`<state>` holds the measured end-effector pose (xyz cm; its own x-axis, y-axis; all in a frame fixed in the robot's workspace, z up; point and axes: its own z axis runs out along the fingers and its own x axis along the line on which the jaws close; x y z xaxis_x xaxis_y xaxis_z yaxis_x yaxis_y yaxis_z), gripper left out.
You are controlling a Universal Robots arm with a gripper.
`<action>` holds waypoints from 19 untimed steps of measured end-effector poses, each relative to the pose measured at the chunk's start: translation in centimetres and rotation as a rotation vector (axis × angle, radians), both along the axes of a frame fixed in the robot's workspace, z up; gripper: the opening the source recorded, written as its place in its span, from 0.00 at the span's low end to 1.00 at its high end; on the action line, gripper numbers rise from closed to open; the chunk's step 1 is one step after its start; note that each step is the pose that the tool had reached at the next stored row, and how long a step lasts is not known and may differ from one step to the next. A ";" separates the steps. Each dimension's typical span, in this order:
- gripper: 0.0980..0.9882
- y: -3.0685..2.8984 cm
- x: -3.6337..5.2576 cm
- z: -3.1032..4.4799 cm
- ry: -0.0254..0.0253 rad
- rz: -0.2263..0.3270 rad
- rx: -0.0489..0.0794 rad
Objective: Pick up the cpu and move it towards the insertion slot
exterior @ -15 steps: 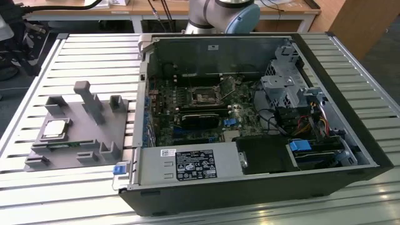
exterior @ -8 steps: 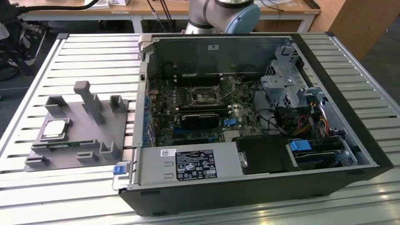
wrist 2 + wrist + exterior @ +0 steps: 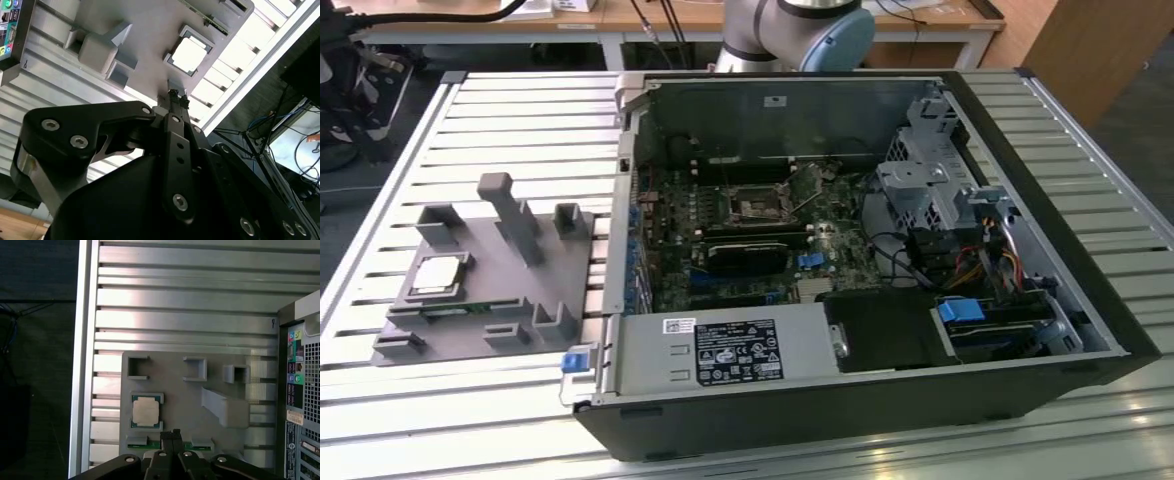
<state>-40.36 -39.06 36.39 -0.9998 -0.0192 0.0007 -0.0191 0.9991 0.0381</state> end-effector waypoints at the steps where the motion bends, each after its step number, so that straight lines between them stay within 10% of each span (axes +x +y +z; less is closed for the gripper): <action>1: 0.01 0.00 0.00 -0.01 0.0004 0.000 0.000; 19: 0.01 -0.10 -0.65 -0.65 0.0002 0.000 0.000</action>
<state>-41.01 -39.16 35.73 -0.9998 -0.0192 0.0009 -0.0191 0.9991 0.0378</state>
